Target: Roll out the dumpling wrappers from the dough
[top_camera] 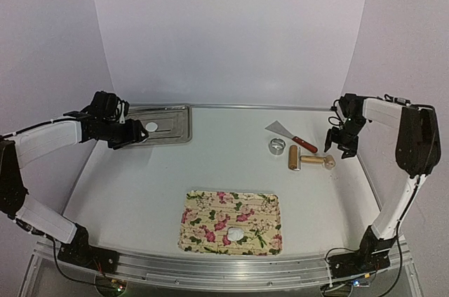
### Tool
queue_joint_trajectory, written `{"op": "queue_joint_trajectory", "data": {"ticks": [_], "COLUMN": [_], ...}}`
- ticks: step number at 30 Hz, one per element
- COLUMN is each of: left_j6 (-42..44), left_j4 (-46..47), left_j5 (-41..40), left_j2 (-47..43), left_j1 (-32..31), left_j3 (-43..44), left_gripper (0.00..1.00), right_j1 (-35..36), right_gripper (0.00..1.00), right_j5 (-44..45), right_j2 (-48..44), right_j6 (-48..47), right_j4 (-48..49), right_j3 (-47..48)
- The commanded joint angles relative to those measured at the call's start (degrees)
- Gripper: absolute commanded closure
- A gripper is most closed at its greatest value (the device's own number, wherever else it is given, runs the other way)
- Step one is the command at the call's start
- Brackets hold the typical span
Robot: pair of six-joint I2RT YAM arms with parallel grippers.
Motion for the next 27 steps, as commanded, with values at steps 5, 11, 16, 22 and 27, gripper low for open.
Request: {"op": "queue_joint_trajectory", "data": {"ticks": [5, 11, 16, 22, 27], "left_j6": [-3.7, -5.6, -5.7, -6.6, -6.9], "left_j4": [-0.4, -0.2, -0.4, 0.0, 0.3], "left_j5": [0.9, 1.2, 2.8, 3.6, 3.5], "left_j2": [2.2, 3.9, 4.2, 2.4, 1.1], "left_j1": [-0.5, -2.1, -3.5, -4.0, -4.1], "left_j3": [7.8, 10.3, 11.7, 10.3, 9.4], "left_gripper": [0.01, 0.0, 0.01, 0.01, 0.01], "right_j1": [-0.2, -0.2, -0.2, -0.6, -3.1], "right_gripper": [0.39, 0.46, 0.5, 0.31, 0.32], "right_j5": [1.8, 0.6, -1.3, 1.6, 1.3], "right_j2": [8.7, 13.1, 14.5, 11.8, 9.4], "right_j6": [-3.5, -5.7, -6.3, -9.1, -14.2], "right_j4": [-3.8, -2.7, -1.7, -1.3, -1.2], "right_j3": [3.5, 5.4, 6.5, 6.0, 5.8]}}
